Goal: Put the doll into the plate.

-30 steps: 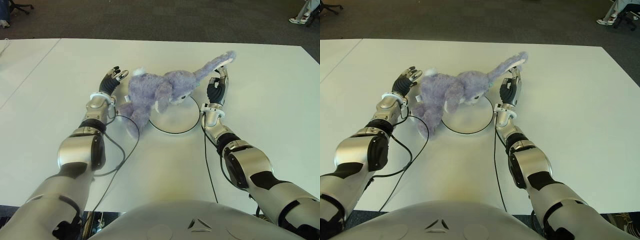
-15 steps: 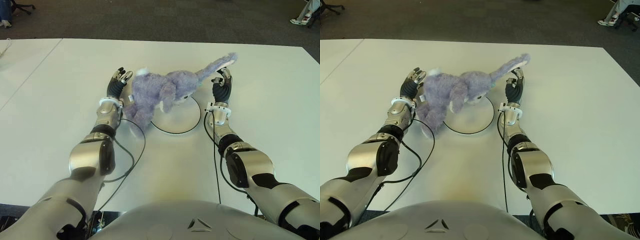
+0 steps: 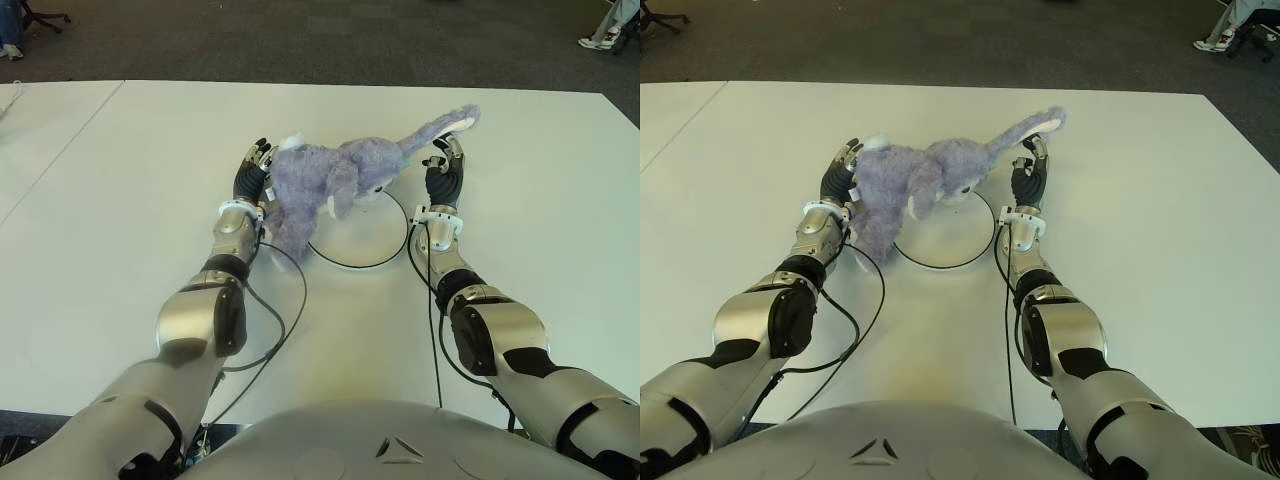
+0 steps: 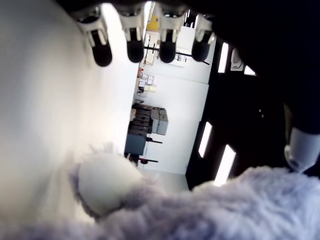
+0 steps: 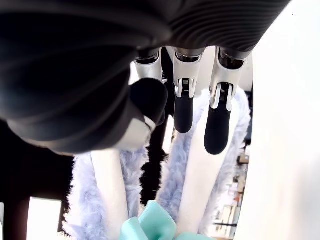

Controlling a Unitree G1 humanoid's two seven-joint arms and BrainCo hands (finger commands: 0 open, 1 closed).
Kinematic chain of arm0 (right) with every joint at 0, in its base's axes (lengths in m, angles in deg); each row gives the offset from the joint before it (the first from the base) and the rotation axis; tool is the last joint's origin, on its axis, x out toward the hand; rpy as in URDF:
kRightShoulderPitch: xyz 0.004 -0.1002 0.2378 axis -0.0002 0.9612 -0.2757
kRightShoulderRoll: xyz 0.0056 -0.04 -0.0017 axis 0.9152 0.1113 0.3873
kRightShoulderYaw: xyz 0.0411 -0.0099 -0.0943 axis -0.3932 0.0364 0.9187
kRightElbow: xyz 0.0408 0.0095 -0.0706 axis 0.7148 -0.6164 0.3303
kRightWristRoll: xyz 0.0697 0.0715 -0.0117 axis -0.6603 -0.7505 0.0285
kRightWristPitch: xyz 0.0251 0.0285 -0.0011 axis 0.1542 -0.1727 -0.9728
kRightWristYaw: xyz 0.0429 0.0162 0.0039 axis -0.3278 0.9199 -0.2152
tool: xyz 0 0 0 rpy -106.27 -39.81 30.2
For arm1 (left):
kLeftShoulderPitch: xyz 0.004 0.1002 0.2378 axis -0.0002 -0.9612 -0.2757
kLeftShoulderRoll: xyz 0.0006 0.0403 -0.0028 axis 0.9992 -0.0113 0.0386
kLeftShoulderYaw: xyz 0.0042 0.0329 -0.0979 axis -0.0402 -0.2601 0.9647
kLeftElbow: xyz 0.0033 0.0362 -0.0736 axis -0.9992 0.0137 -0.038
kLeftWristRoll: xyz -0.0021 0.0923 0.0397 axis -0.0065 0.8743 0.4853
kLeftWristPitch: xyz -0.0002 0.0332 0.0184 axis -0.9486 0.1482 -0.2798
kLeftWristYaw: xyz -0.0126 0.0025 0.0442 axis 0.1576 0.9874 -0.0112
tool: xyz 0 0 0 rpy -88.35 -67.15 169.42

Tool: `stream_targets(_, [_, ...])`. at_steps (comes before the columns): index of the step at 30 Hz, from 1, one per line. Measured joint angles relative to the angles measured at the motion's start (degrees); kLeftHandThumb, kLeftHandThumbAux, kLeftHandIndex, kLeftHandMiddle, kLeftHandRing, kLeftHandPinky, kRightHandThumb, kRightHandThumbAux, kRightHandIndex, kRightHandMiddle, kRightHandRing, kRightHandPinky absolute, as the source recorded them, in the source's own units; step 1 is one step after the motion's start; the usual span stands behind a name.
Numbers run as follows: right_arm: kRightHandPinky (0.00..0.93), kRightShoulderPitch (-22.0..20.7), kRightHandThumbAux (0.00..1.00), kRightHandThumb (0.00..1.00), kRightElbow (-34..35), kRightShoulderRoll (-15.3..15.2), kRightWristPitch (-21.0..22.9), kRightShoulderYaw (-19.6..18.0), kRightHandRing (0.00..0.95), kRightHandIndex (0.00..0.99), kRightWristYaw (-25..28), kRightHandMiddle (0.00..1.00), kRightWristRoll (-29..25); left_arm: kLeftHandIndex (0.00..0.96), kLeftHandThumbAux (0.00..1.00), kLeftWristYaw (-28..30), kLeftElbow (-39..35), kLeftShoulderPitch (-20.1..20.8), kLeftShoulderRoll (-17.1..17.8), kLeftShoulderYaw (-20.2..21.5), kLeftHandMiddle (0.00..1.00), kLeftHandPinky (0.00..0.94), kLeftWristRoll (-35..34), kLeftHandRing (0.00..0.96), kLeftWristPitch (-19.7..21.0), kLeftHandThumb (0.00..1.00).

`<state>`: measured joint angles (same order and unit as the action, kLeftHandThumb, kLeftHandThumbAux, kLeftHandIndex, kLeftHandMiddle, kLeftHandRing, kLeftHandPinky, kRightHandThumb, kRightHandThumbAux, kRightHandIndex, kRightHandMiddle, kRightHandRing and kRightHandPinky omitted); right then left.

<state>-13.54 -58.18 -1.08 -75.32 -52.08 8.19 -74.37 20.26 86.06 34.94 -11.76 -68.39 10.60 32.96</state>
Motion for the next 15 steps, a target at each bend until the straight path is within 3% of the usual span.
stream_targets(9, [0.144, 0.3, 0.897, 0.435, 0.4, 0.2, 2.1, -1.7, 0.134, 0.243, 3.2, 0.158, -1.9, 0.000, 0.514, 2.9, -0.1, -0.2, -0.2, 1.2, 0.000, 0.000, -1.7, 0.000, 0.0, 0.000])
stream_targets(15, [0.141, 0.3, 0.914, 0.412, 0.4, 0.4, 5.8, -2.8, 0.129, 0.218, 4.9, 0.151, -2.6, 0.000, 0.497, 3.8, -0.1, -0.2, -0.2, 2.1, 0.002, 0.000, -2.3, 0.000, 0.0, 0.000])
